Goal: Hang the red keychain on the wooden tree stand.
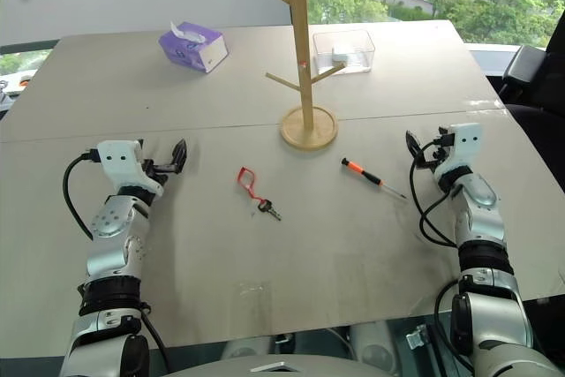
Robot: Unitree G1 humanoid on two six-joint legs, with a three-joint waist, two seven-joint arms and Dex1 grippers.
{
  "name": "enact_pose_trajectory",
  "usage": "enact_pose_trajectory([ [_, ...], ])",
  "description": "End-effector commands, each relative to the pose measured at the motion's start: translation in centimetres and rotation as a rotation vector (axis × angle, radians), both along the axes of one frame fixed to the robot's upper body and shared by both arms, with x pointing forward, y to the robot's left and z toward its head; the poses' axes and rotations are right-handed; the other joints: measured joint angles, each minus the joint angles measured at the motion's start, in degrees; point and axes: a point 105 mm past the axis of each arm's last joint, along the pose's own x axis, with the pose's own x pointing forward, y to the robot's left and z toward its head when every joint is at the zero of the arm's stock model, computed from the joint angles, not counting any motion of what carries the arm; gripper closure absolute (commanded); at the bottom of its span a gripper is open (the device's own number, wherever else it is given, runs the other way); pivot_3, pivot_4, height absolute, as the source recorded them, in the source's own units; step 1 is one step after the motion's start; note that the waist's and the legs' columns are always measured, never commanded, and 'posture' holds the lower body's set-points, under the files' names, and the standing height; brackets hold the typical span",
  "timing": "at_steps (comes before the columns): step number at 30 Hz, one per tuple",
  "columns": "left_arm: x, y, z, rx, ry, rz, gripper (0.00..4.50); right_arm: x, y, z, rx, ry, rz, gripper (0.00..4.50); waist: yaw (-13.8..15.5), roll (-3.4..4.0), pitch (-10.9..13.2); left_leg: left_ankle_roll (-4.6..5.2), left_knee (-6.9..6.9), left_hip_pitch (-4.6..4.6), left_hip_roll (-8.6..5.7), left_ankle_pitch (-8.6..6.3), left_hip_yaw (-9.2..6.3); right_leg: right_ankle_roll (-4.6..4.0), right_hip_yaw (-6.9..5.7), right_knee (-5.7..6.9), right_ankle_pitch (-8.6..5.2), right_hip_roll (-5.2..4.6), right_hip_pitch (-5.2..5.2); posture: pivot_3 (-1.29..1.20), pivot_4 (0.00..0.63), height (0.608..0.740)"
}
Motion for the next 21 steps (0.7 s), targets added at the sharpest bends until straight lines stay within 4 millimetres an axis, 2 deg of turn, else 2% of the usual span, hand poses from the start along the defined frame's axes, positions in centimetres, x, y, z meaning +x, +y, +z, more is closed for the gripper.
enact_pose_trajectory([
  [1,-0.2,-0.4,1.5,-0.007,-0.057,-0.021,0.0,-0.1,-0.8,1.5,-0.009,-0.054,-0.013,0.09,0.0,0.0,0.0,0.0,0.0,0.0,0.0,0.0,0.0,0.0,0.0,0.0,0.0,0.0,0.0,0.0,0.15,0.74],
  [21,-0.4,-1.6,2.0,-0.05,-0.078,-0.088,0.0,-0.3,-0.7,1.3,-0.011,-0.045,-0.007,0.09,0.0,0.0,0.0,-0.01,0.0,0.0,0.0,0.01,0.0,0.0,0.0,0.0,0.0,0.0,0.0,0.0,0.15,0.74],
])
